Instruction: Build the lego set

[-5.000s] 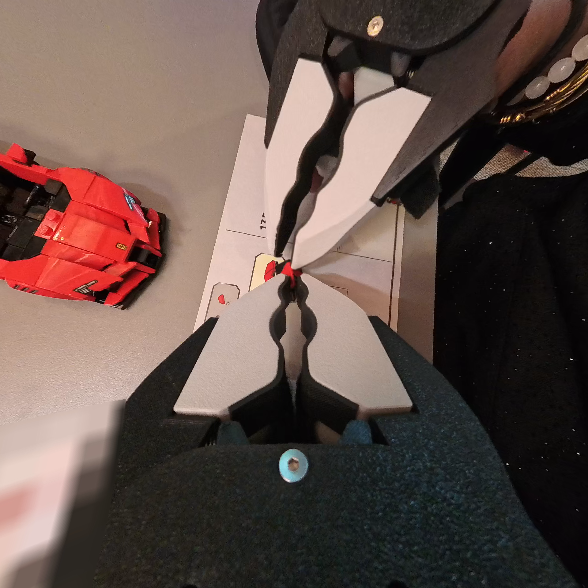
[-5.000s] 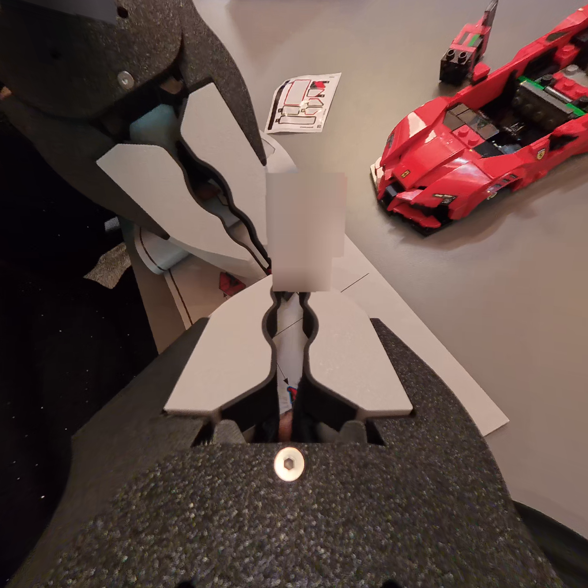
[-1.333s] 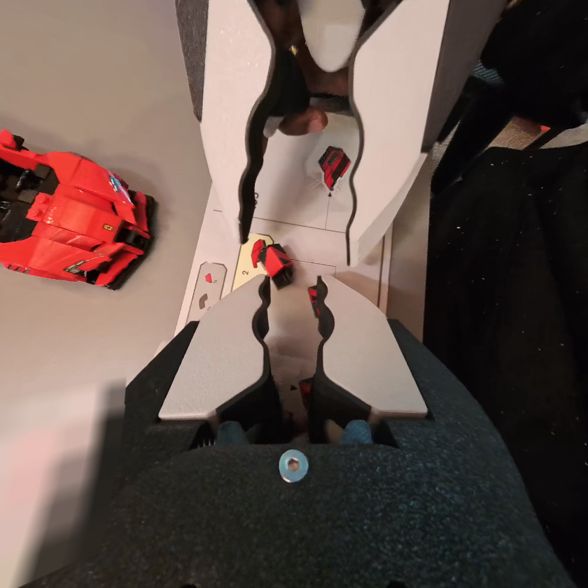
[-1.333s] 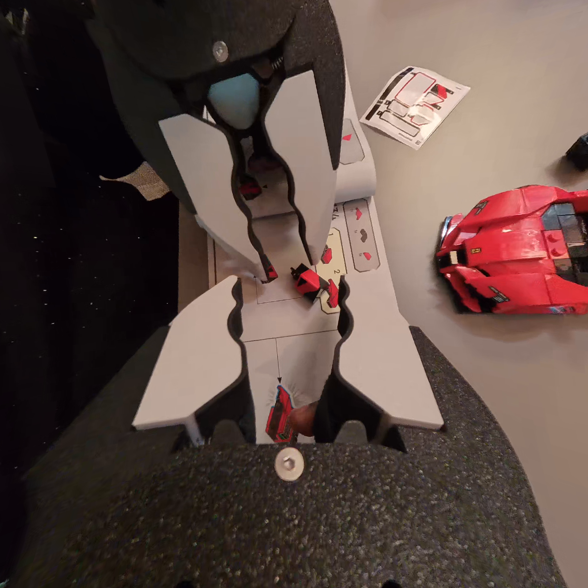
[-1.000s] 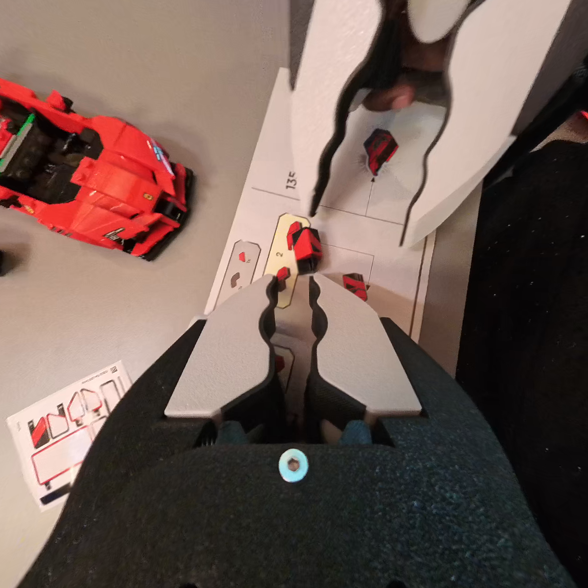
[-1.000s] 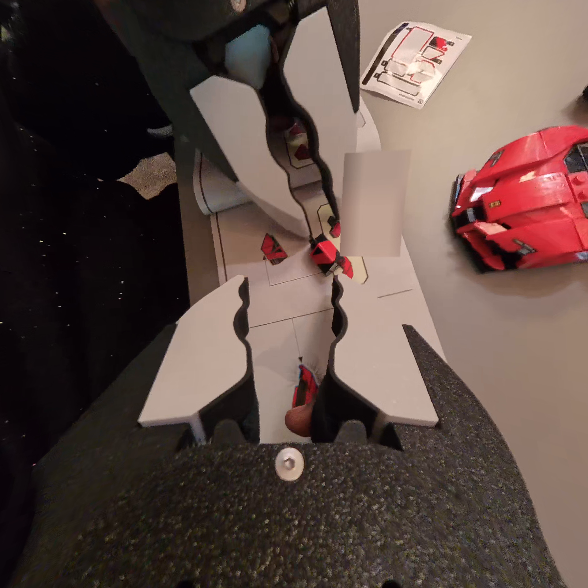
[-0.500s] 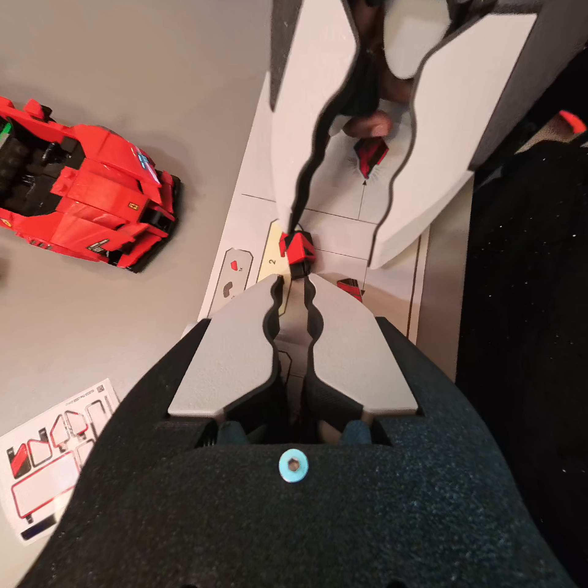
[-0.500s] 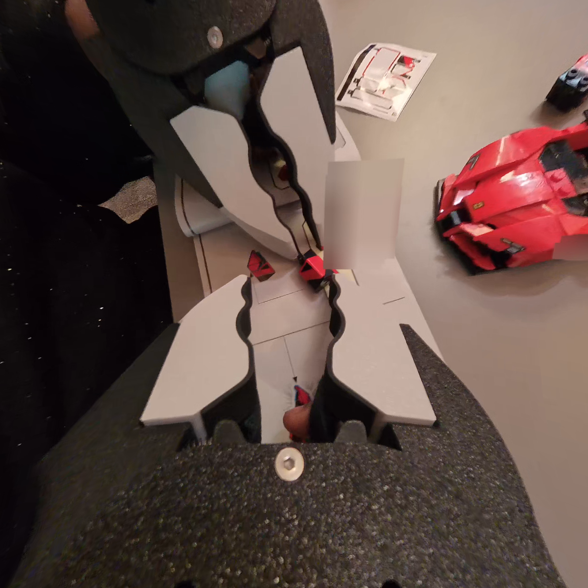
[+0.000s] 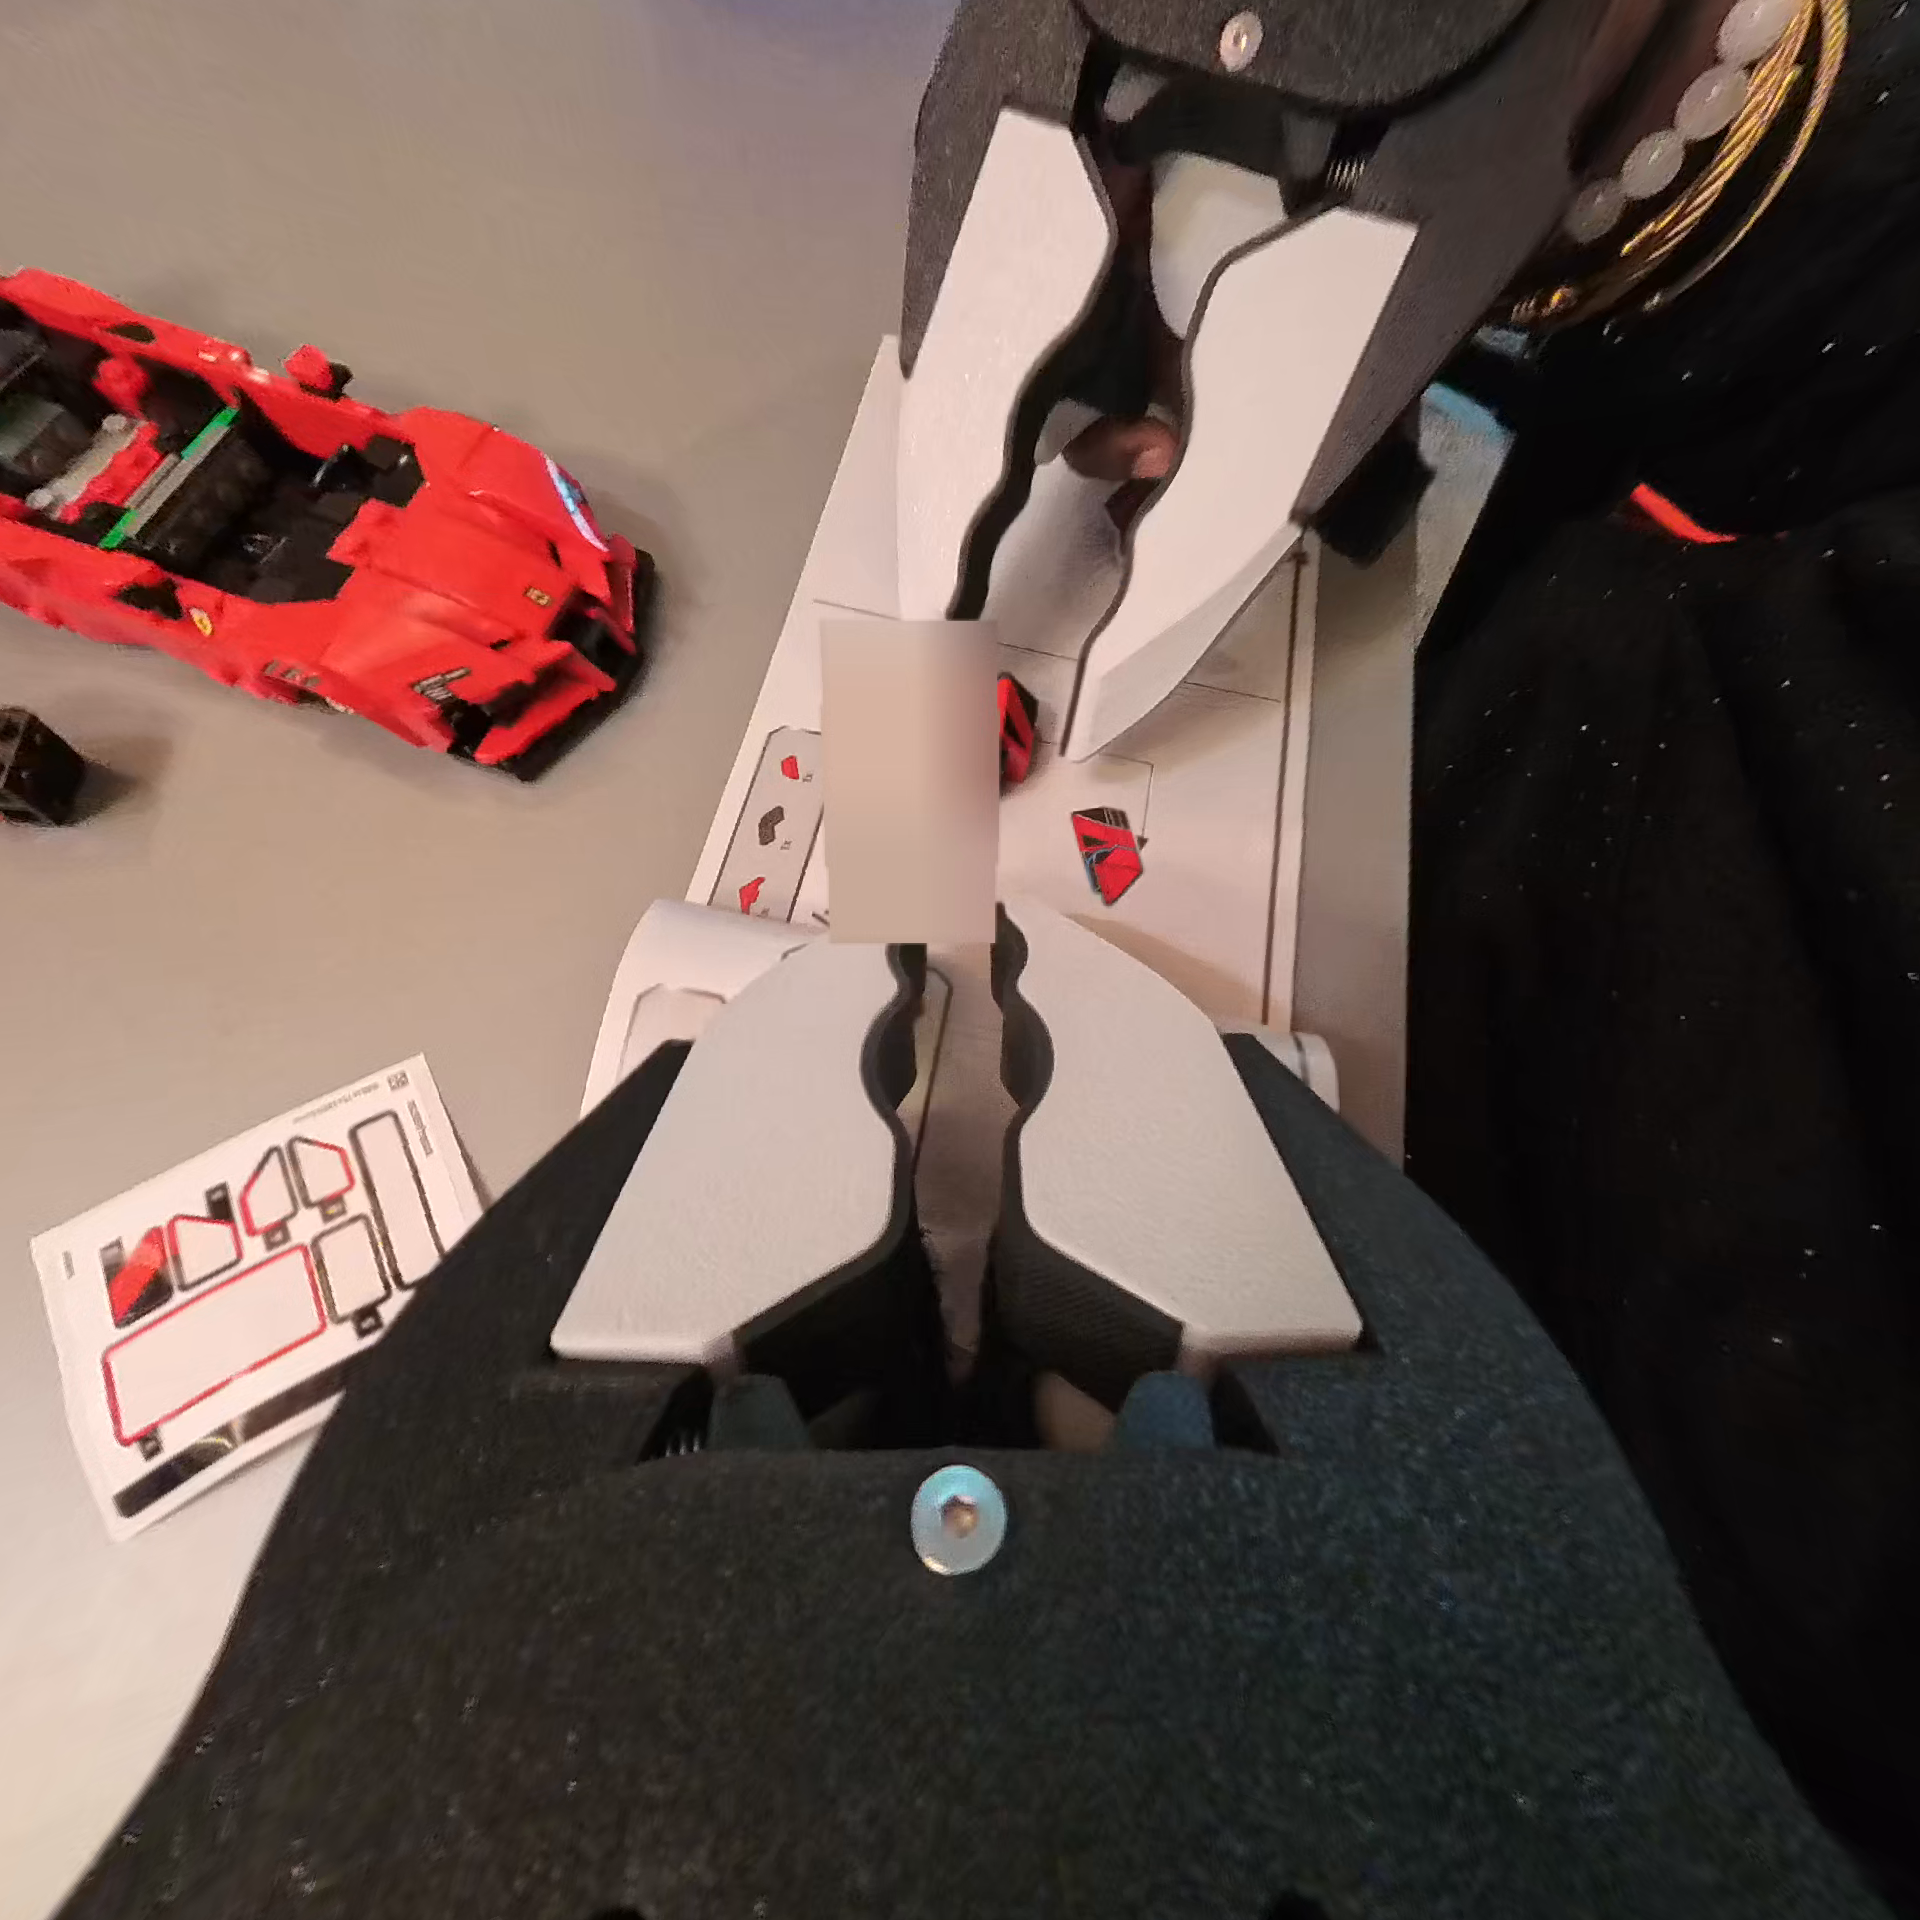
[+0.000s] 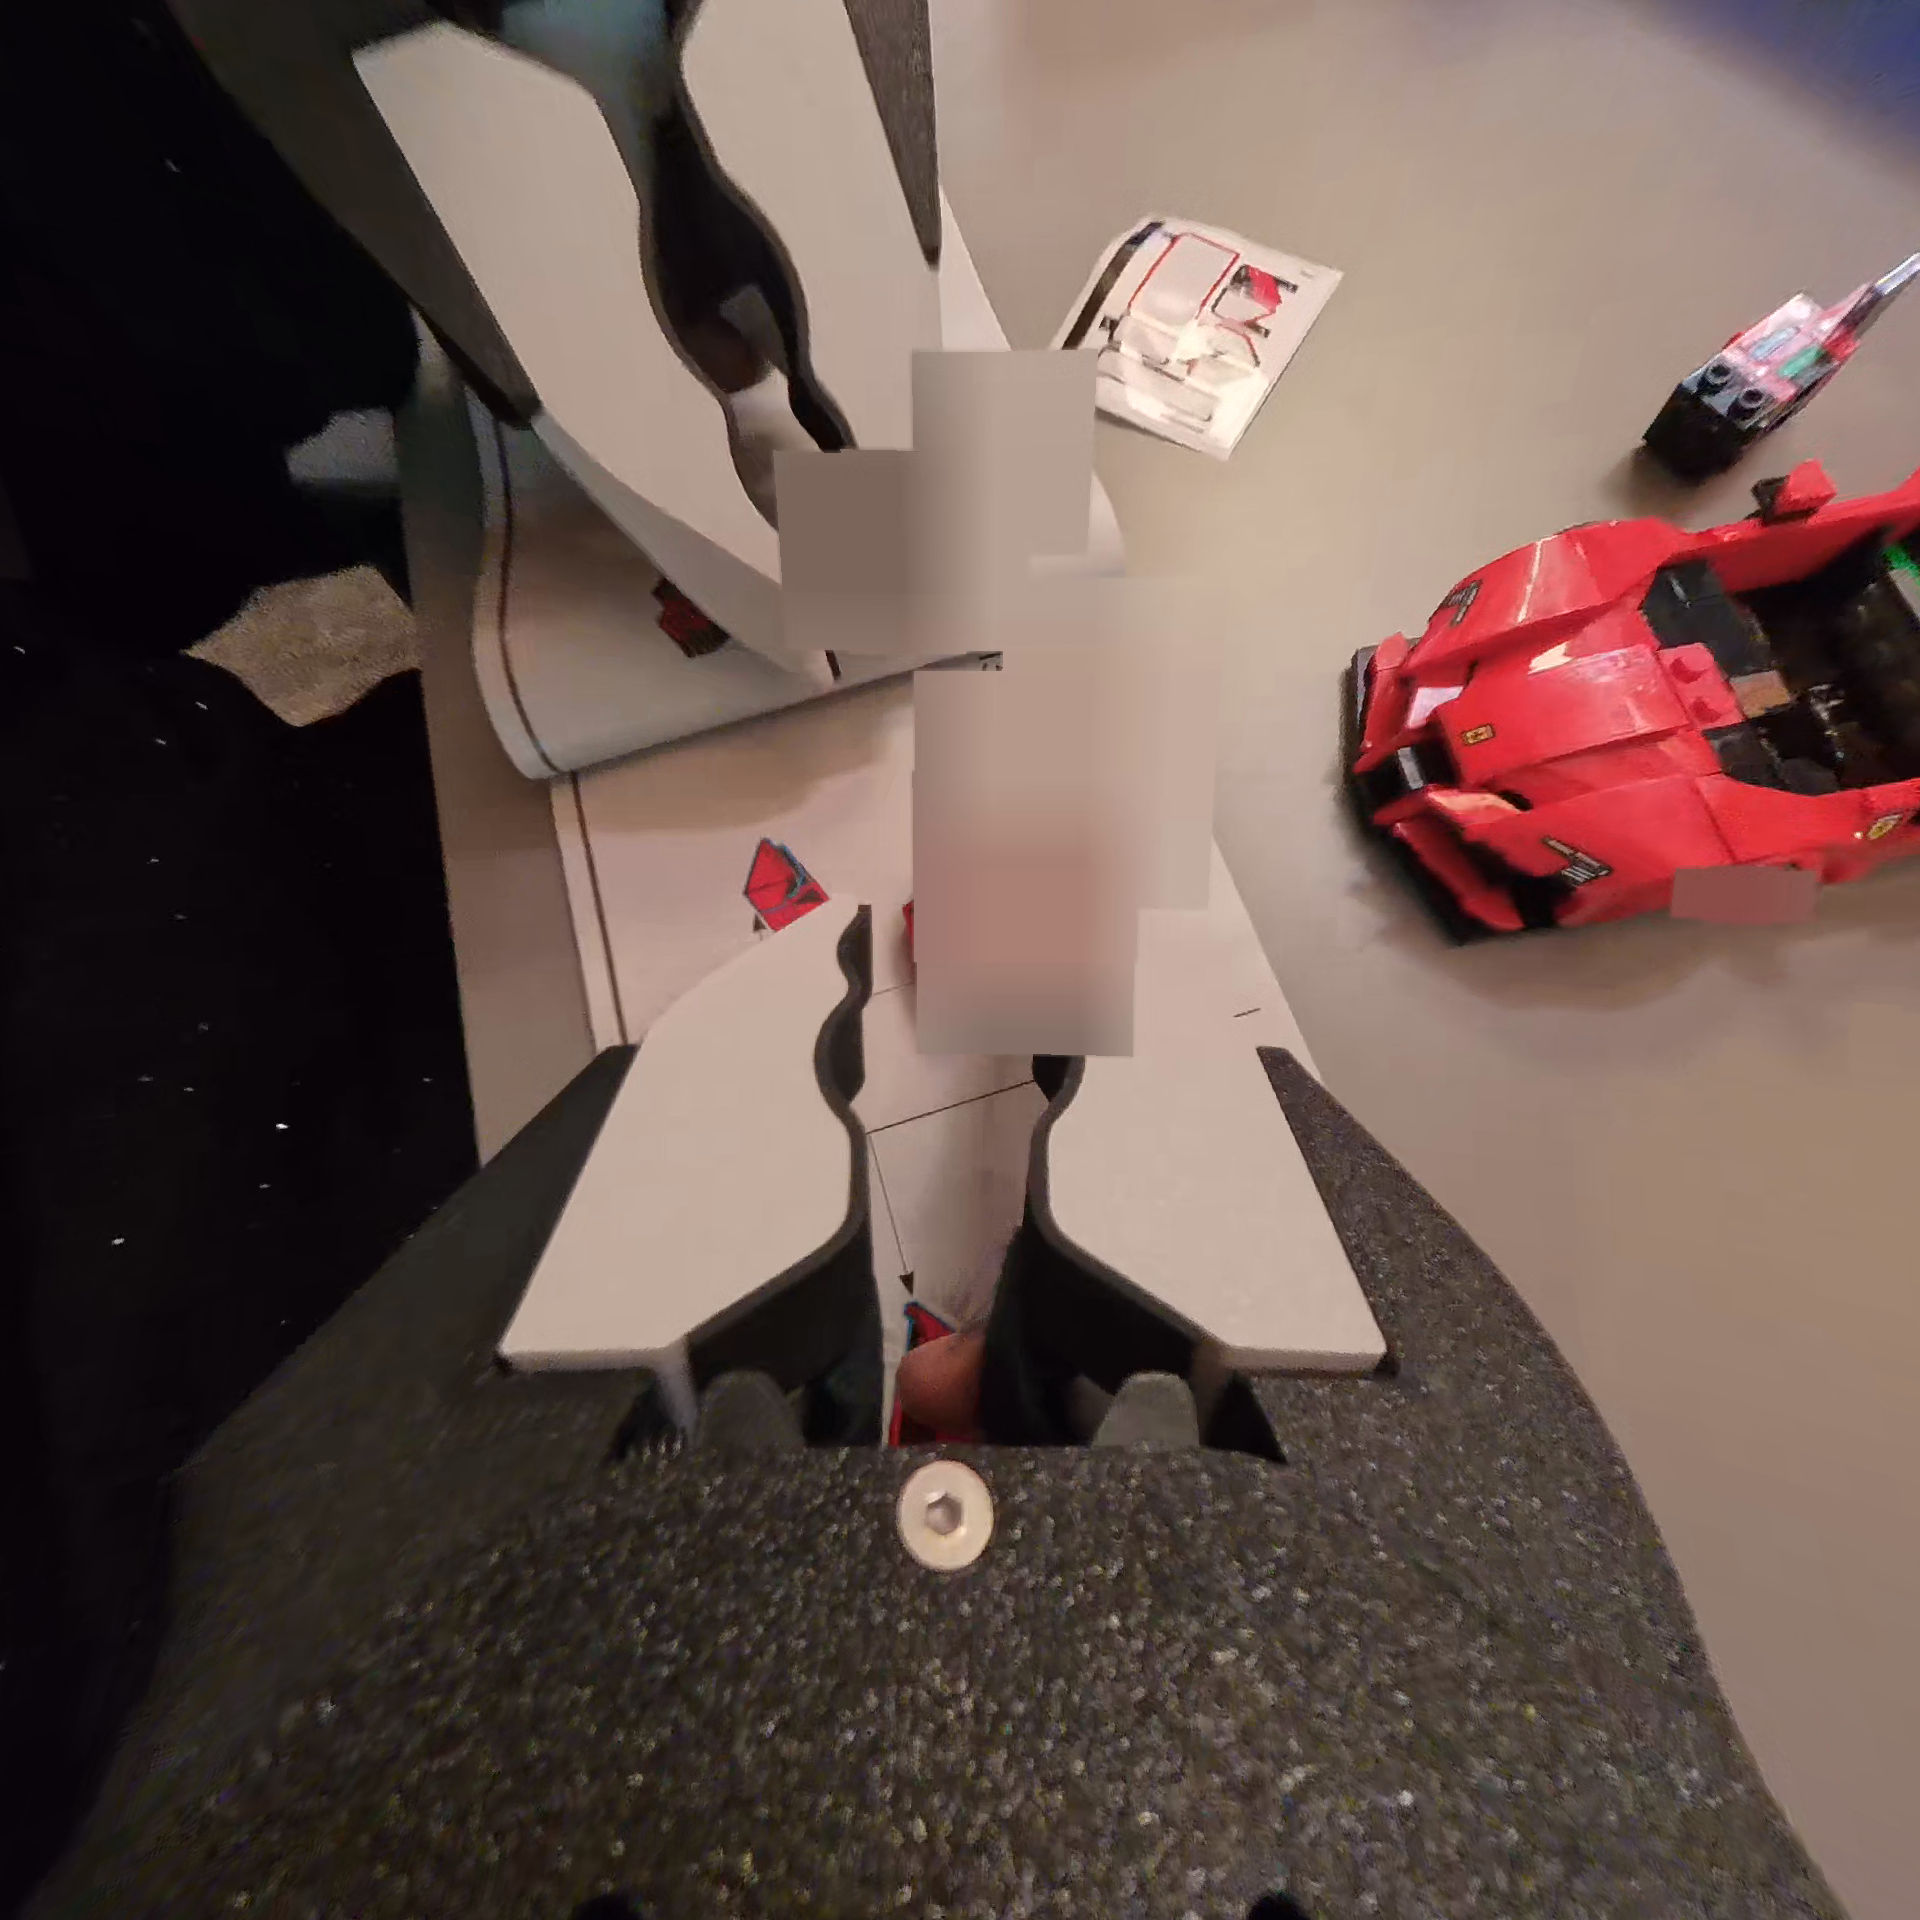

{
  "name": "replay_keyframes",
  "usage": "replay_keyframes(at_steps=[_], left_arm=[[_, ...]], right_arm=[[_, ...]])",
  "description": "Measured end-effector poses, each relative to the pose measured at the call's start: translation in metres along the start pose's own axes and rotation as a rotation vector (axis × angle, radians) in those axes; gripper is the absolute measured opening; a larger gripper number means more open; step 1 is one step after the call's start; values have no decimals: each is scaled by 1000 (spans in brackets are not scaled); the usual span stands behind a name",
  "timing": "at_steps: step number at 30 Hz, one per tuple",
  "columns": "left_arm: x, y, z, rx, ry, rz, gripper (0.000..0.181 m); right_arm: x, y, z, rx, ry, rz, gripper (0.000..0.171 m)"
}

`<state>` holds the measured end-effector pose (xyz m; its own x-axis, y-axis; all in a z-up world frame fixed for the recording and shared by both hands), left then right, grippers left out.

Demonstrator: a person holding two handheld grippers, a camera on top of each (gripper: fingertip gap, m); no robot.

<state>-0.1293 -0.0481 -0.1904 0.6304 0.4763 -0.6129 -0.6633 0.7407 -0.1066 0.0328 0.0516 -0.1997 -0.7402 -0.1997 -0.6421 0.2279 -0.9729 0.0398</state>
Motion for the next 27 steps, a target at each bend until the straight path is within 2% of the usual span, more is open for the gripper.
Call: replay_keyframes(at_steps=[2,9,15,18,24,27], left_arm=[[-2,4,-4,-19,-32,-9,11],[-15,12,-6,-71,-154,39,11],[-50,24,-13,-75,-156,350,8],[-51,26,-17,-89,-190,325,7],[-52,28,-20,-137,-215,277,6],[-57,32,-22,-179,-251,309,6]], right_arm=[[3,-1,-3,-10,36,-10,19],[-15,-1,-2,22,-22,-86,18],[-45,-4,9,18,-117,-188,18],[-42,-2,9,29,-183,-146,18],[-18,3,3,91,-164,-62,18],[-12,4,2,94,-148,-70,18]])
Point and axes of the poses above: each gripper's, where its closed fingertips meet, x out along the fingers, z out of its top, y = z × x across the jaws, the point moved 10 cm from there along -x, back along the fingers, and after that the axes turned 3 degrees about -z, right-handed, at the moved point
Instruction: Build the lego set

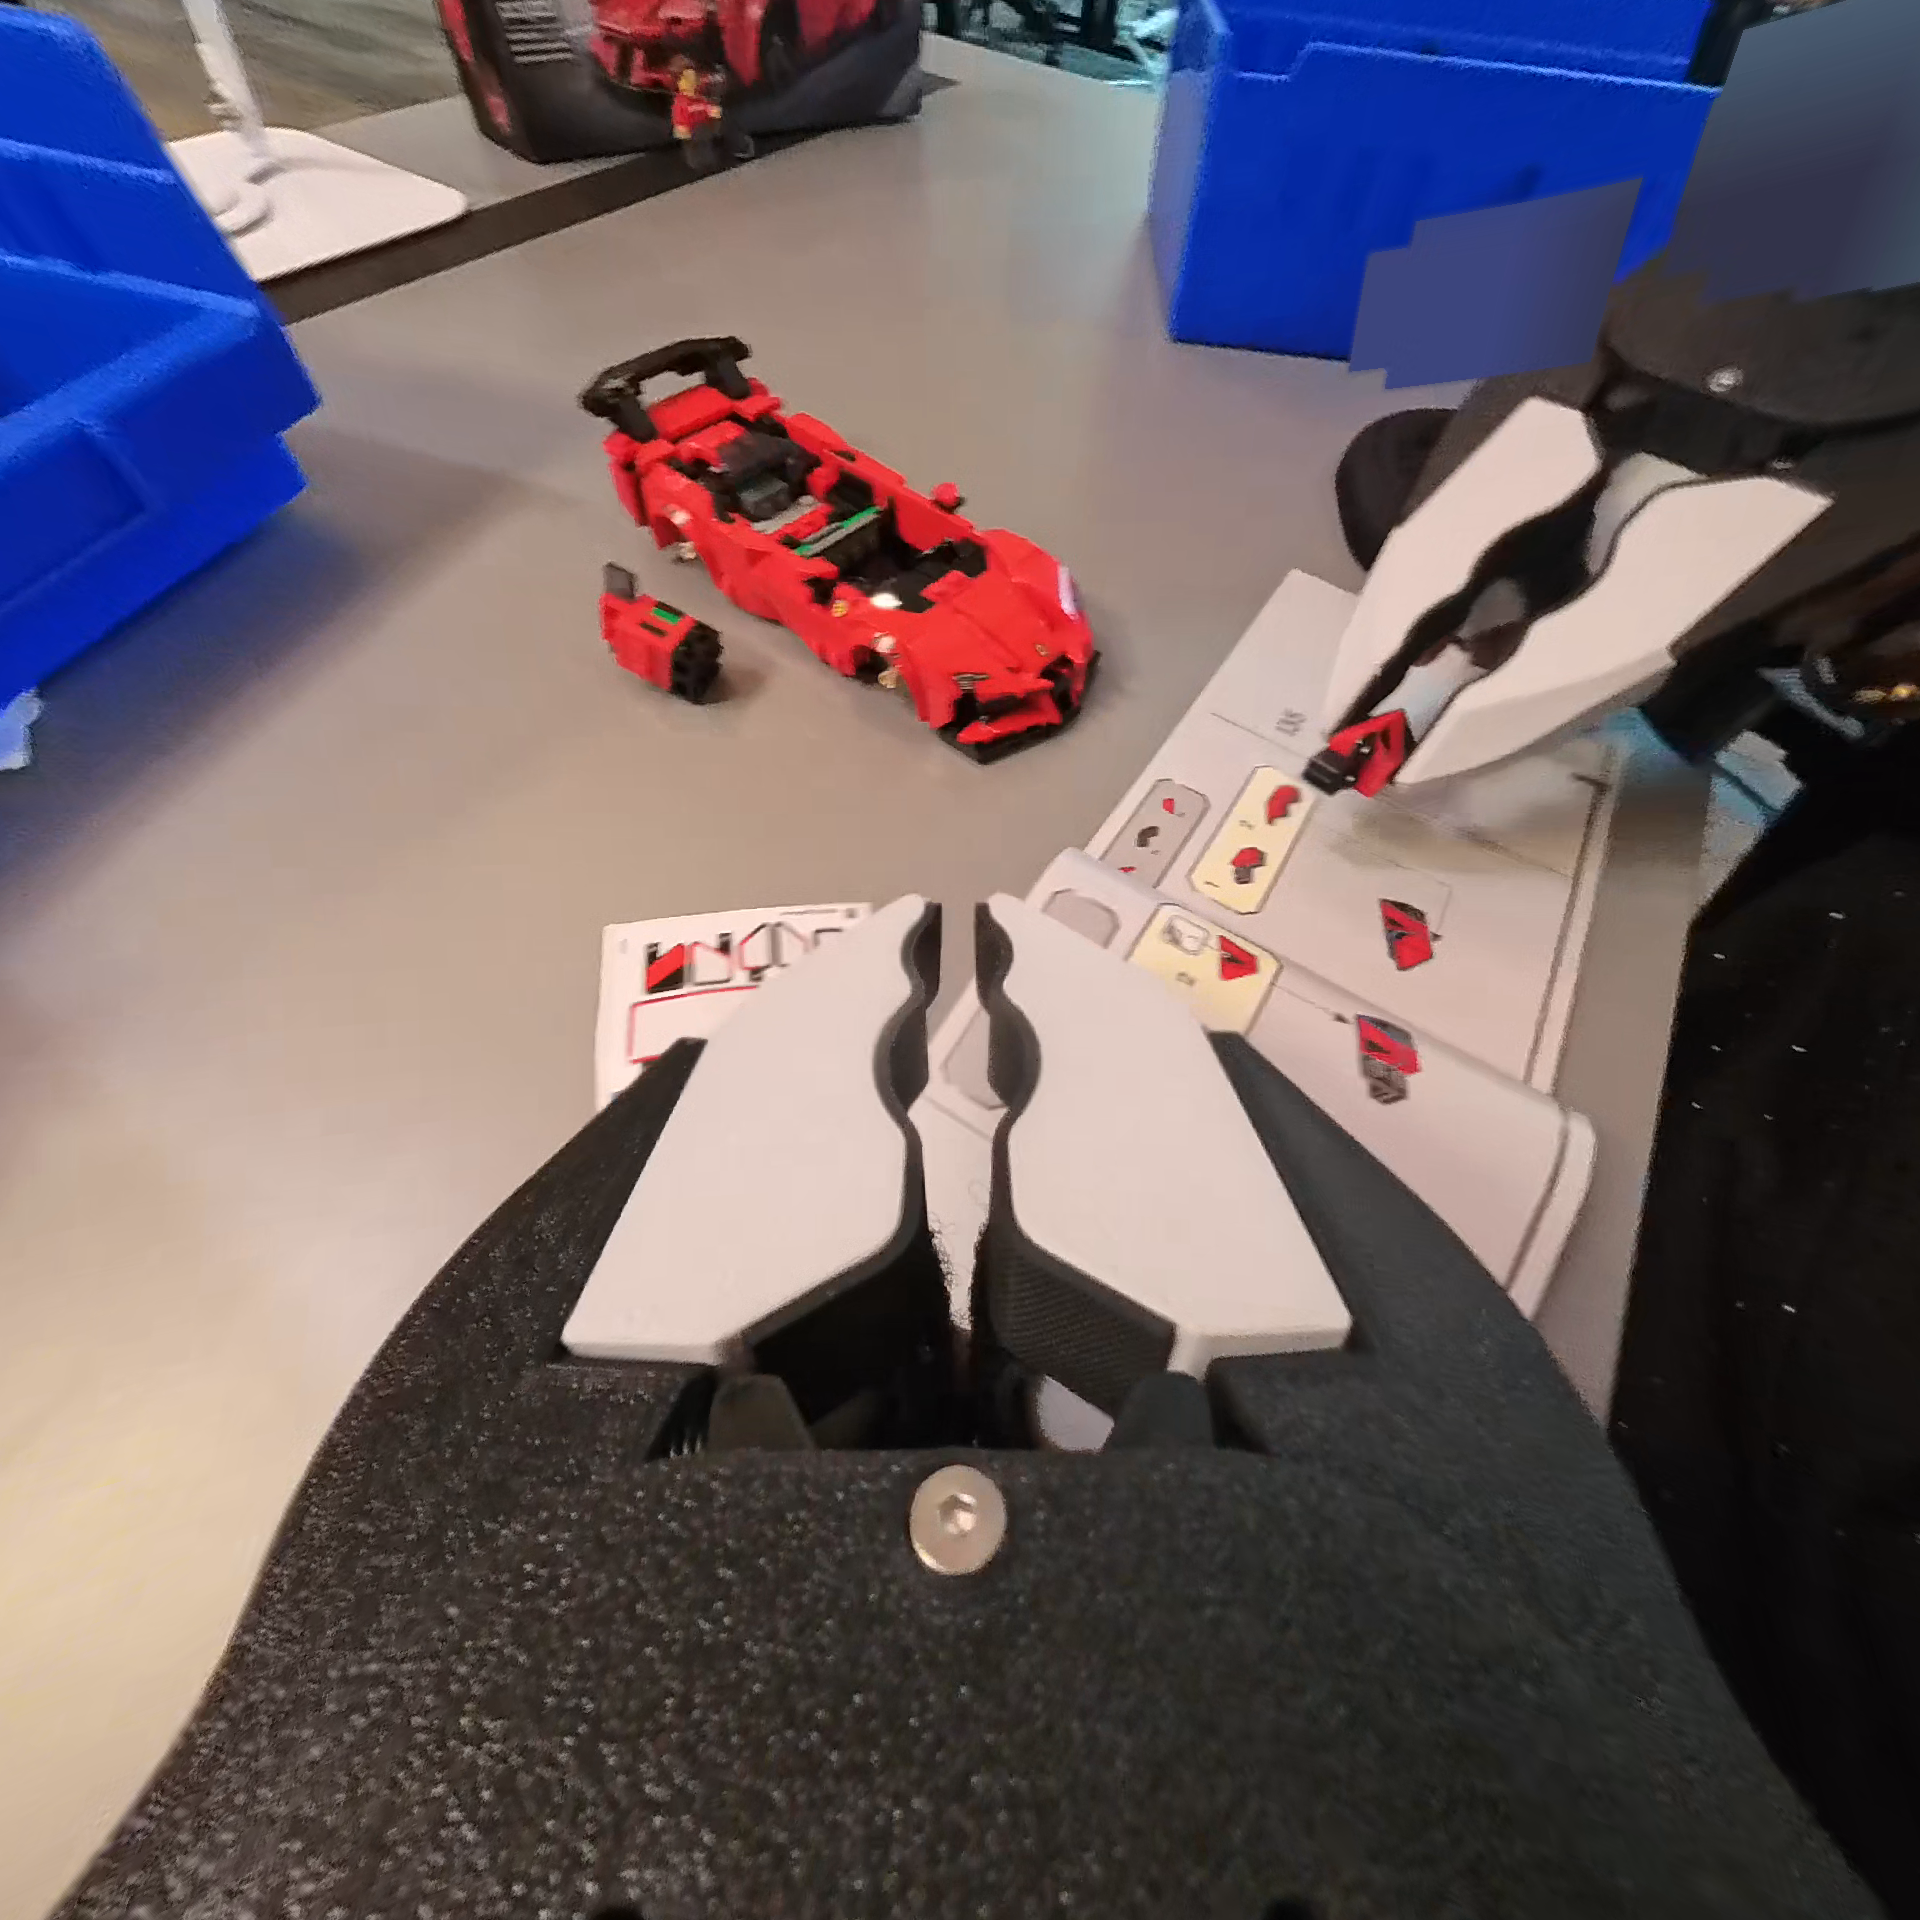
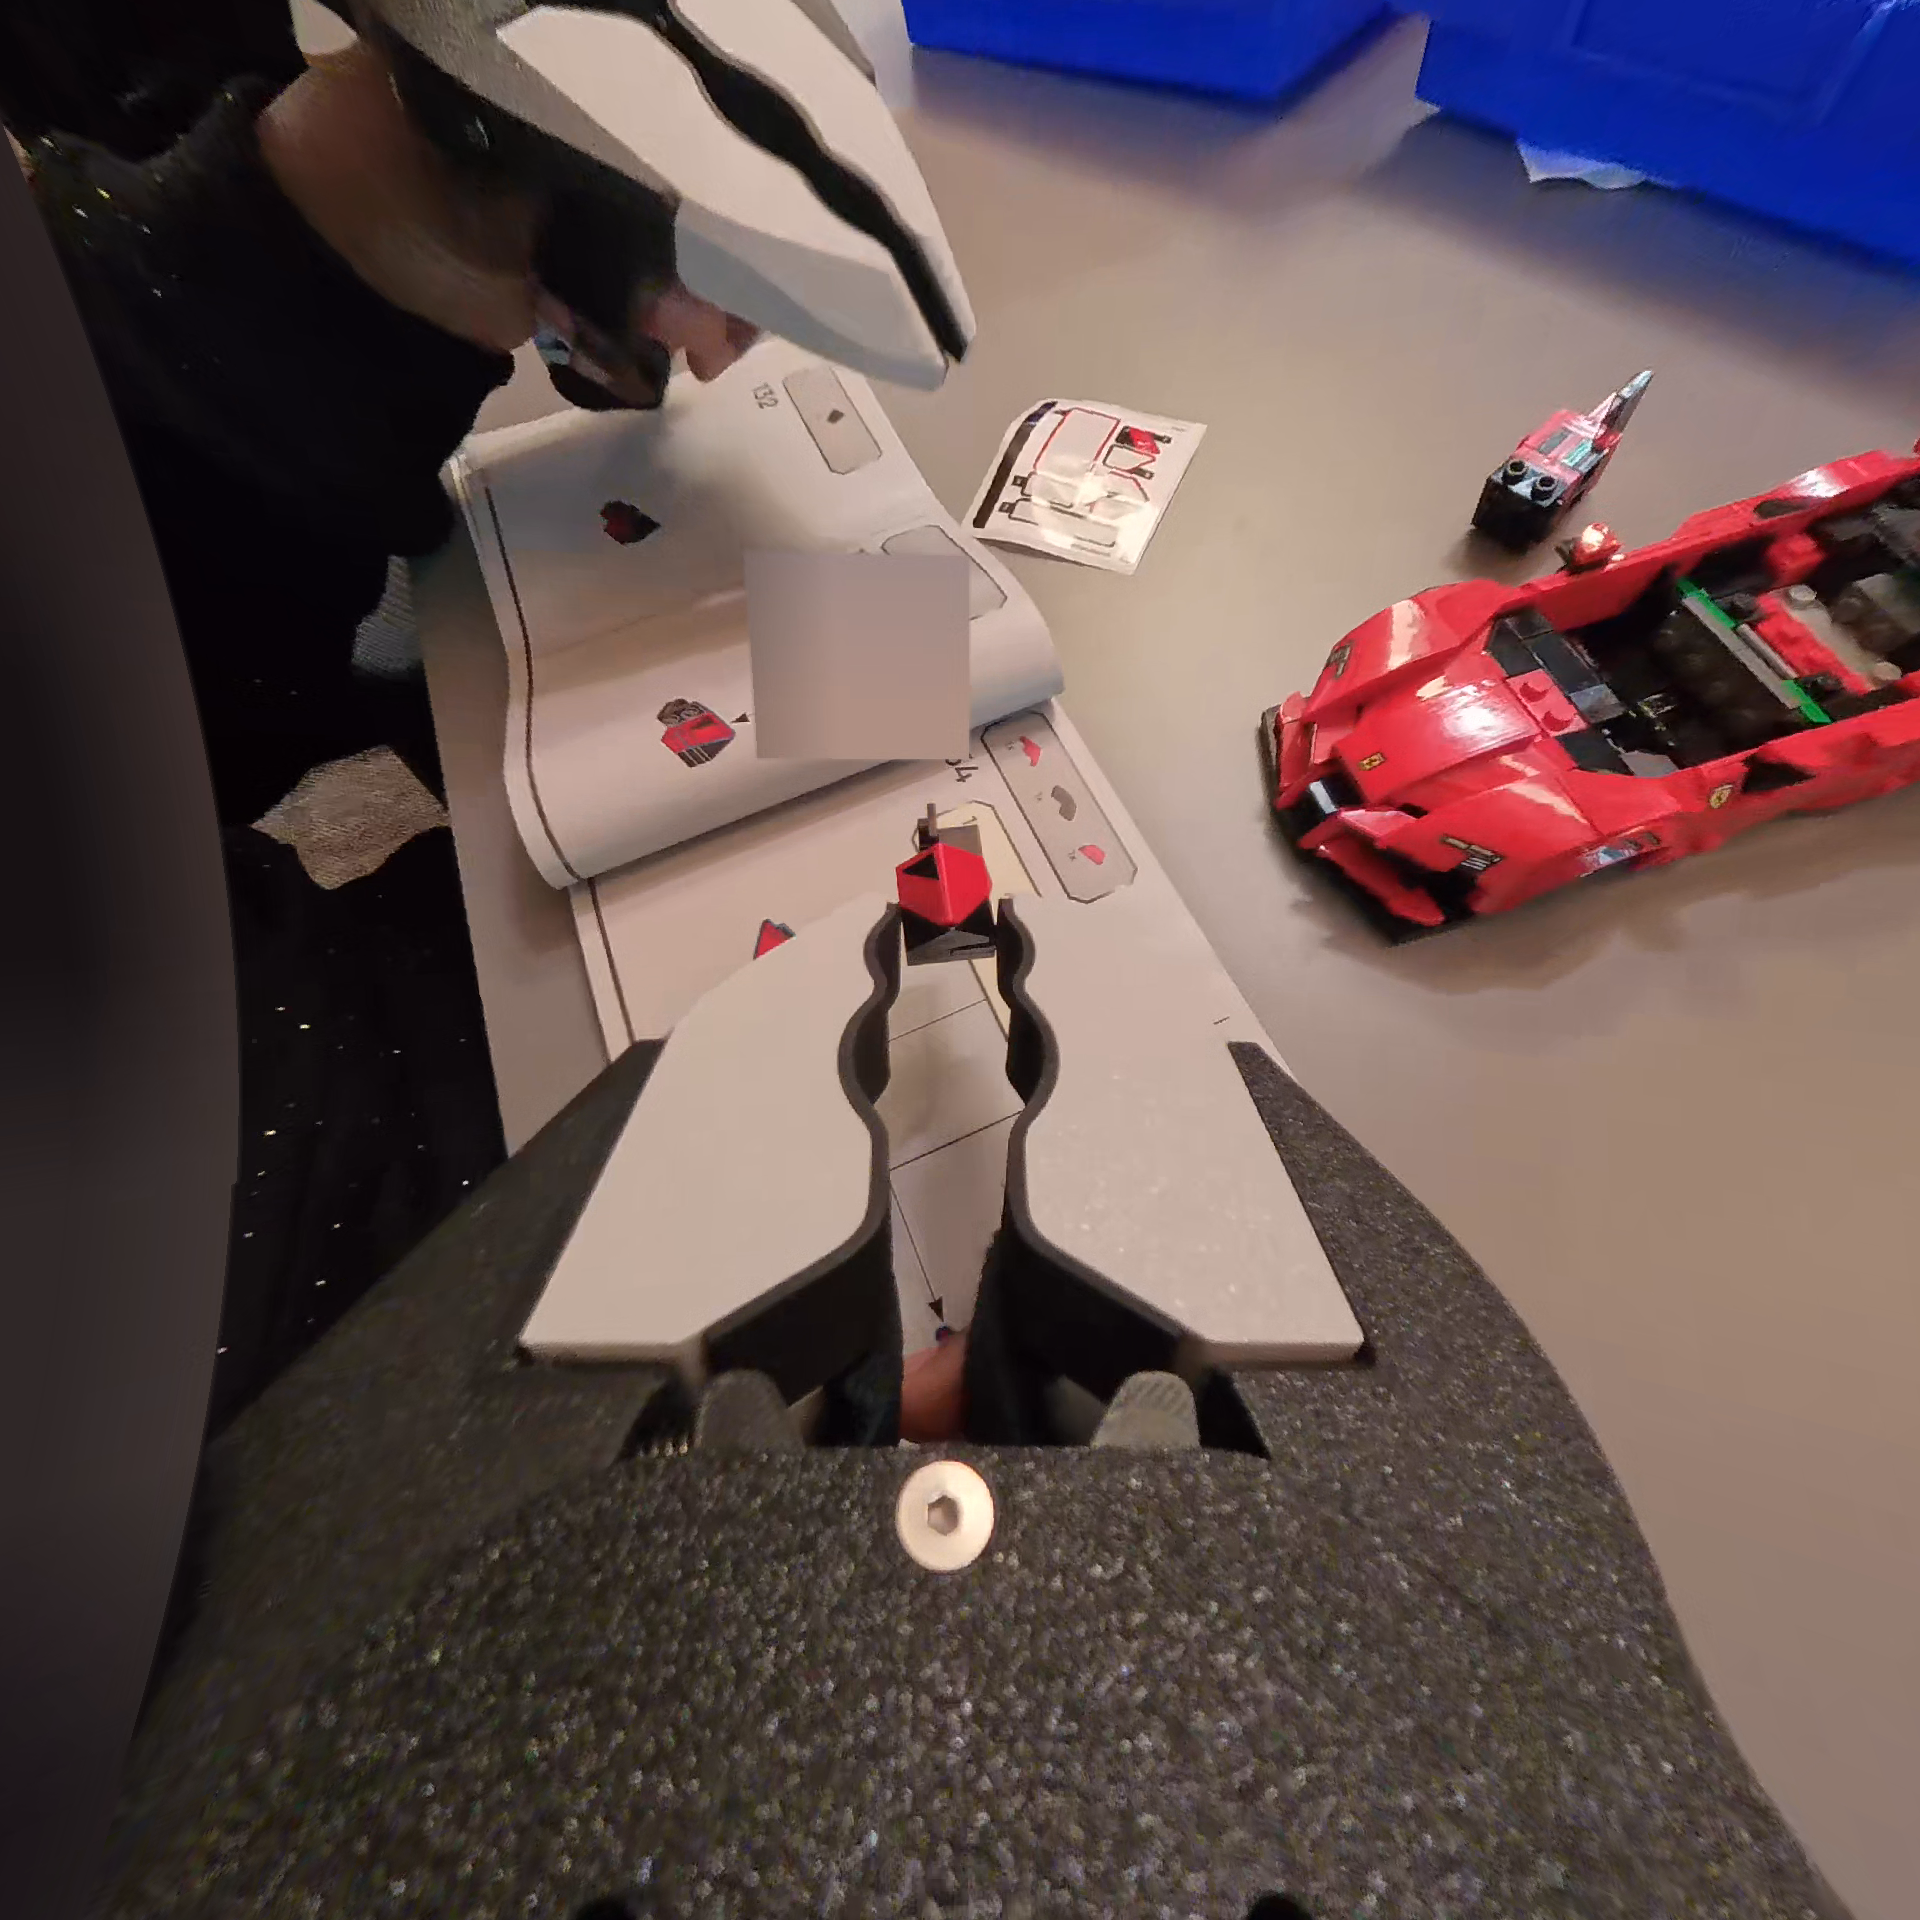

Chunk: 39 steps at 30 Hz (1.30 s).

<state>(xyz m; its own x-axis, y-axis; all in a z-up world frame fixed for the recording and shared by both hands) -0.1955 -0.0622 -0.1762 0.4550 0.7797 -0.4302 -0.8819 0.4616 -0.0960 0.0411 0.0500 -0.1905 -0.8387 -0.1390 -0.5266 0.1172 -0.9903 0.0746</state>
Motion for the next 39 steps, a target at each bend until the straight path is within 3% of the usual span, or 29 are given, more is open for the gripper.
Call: replay_keyframes(at_steps=[10,17,26,33,36,39], left_arm=[[-2,10,-6,-29,-12,77,7],[-27,23,-6,-90,-54,229,8],[-11,19,-11,-68,-3,172,9],[-10,20,-13,-68,-6,160,9],[-13,22,-12,-81,-42,169,9],[-30,28,-9,-128,-230,345,10]], right_arm=[[11,-3,-6,15,51,-13,18],[18,-1,-8,6,125,9,17],[19,-2,-8,14,143,19,18],[18,0,-8,-4,125,33,32],[16,-2,-7,11,108,26,32],[13,-4,-7,34,72,32,32]])
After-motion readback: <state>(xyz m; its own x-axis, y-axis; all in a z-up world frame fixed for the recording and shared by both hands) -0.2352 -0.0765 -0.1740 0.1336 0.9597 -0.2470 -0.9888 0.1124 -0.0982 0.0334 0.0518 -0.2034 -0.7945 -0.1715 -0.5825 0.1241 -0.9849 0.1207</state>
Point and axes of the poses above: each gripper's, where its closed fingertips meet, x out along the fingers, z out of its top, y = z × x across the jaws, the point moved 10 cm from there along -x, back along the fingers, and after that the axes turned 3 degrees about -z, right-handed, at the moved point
